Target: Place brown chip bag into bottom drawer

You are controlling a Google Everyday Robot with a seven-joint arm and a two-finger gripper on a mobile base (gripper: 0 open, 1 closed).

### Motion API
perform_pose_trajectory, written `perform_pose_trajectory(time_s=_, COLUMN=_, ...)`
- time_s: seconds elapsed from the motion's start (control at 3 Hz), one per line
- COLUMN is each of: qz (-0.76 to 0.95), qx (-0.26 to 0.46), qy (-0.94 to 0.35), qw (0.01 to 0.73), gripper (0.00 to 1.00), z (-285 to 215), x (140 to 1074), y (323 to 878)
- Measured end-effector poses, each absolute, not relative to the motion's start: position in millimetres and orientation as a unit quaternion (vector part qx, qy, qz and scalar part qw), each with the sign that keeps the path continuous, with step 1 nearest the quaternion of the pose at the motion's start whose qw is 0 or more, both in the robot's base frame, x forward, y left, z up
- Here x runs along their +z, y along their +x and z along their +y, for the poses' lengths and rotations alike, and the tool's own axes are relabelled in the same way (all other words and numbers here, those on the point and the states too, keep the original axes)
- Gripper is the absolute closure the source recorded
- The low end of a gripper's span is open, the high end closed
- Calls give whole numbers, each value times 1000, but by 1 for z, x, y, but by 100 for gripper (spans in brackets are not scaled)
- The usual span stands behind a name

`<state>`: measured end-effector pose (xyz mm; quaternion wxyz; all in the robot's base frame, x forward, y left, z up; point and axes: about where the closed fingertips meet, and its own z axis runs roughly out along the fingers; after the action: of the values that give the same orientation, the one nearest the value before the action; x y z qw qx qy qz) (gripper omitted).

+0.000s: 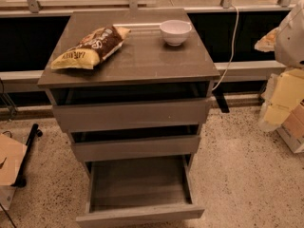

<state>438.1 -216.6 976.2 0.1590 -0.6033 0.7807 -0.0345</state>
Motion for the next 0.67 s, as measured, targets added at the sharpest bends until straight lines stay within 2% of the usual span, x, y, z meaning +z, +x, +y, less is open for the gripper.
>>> perform_pose_trajectory(time_s=0.67, qz=774, qx=-21, qy=-605, qw=186, gripper=0, z=-208, x=975, y=458)
